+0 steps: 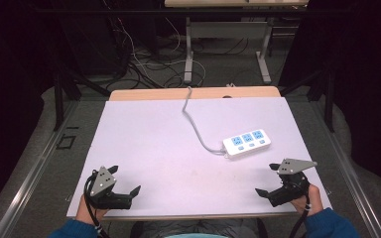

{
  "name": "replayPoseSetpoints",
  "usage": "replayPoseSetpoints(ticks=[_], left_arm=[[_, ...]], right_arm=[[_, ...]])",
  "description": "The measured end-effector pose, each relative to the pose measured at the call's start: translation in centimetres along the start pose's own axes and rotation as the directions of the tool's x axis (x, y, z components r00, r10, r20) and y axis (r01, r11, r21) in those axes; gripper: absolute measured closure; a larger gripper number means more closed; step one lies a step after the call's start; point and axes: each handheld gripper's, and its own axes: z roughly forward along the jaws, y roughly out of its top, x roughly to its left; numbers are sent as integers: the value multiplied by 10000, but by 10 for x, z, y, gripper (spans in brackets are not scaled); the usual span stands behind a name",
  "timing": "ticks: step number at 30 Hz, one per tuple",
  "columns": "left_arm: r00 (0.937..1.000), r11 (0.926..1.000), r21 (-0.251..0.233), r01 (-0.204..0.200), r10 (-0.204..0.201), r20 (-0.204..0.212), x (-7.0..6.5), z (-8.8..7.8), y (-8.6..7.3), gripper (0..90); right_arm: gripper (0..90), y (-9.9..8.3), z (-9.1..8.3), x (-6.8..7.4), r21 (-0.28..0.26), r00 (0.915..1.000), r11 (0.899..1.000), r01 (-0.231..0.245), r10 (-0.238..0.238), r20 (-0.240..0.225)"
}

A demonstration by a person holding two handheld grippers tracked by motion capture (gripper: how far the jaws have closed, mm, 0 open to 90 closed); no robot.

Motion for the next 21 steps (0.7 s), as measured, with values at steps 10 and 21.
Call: replayPoseSetpoints(ticks=[10,21], left_arm=[[10000,10000,26,-73,73,-47,0,1,0,1],[9998,10000,36,-88,88,-158,0,-1,0,1]], right_arm=[[0,0,1,0,25,9999,9999,140,-140,42],[0,1,1,0,77,9998,9997,212,-212,29]])
